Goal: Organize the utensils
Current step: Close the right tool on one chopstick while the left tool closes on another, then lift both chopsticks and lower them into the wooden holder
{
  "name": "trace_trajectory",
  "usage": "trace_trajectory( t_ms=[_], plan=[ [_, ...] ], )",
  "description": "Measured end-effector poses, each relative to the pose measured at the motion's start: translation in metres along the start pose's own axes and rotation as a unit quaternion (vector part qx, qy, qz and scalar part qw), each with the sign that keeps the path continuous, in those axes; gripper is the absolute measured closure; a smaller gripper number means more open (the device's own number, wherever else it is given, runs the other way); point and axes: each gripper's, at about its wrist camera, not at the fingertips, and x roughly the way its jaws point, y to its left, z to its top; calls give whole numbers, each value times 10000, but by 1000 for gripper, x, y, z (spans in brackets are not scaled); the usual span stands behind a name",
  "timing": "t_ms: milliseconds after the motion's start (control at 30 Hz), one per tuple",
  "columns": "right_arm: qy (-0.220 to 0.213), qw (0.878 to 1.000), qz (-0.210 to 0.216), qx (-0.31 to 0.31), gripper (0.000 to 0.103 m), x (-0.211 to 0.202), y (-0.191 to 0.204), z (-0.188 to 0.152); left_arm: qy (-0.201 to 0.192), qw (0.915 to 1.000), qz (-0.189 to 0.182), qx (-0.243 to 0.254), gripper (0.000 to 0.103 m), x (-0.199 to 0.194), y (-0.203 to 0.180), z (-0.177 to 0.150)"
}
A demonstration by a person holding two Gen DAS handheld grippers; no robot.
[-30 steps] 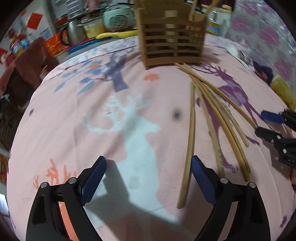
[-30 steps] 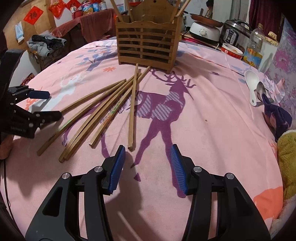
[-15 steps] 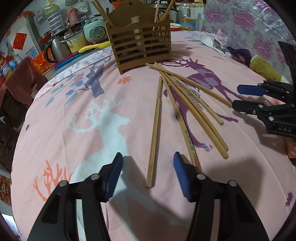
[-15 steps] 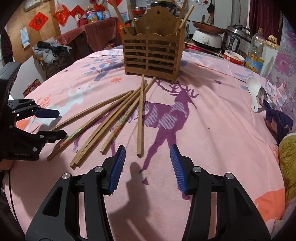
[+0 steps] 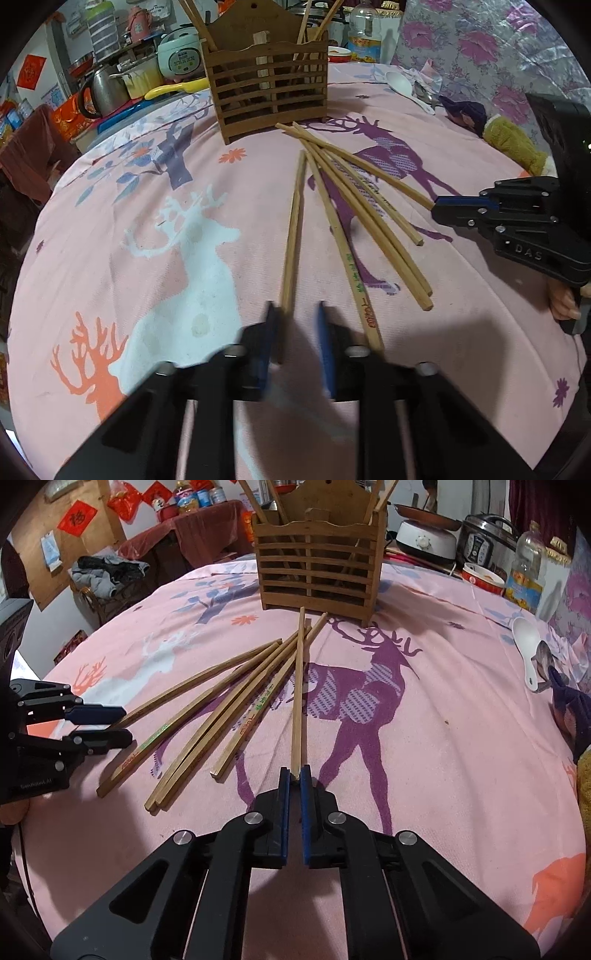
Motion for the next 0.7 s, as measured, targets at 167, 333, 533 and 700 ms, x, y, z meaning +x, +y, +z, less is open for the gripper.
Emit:
trace_trajectory(
  t_ms=[167,333,533,700],
  plan=[
    [-47,10000,-1,16,97,-3,-1,0,-72,9999,-90,-58,97,-4,2,1],
    [-8,10000,36,2,96,-2,-1,0,-56,9997,-112,-193,97,-4,7,2],
    [33,10000,40,16,95,0,-1,0,78,9998,-77,-168,97,2,6,1],
    [-10,10000,31,12,97,-2,-1,-1,3,9998,-83,-167,97,-1,6,1]
  ],
)
